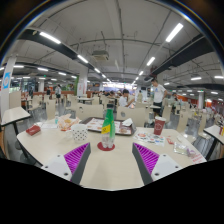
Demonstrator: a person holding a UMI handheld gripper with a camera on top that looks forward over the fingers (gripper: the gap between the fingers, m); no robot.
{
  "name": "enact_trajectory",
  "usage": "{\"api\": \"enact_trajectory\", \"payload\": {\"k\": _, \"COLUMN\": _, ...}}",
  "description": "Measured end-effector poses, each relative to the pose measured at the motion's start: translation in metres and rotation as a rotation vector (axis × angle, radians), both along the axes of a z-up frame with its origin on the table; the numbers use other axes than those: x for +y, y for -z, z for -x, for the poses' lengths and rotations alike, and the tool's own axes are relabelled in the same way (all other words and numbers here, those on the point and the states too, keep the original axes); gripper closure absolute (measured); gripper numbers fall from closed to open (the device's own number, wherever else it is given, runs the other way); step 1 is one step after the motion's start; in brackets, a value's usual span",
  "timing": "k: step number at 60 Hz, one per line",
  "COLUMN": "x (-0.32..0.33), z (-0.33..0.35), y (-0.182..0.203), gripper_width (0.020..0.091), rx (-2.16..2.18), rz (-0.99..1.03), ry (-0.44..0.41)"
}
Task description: Pour water
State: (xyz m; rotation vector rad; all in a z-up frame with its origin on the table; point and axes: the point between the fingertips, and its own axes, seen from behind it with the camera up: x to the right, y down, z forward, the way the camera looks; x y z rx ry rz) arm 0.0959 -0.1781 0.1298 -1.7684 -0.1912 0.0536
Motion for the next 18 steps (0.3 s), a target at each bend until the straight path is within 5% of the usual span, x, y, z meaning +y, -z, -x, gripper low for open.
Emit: {"api": "enact_trajectory", "payload": {"k": 18, "x": -0.063, "z": -0.002, "y": -0.021, "gripper_width": 0.0252, "rx": 0.01, "rz": -0.074, "ry": 0.01}}
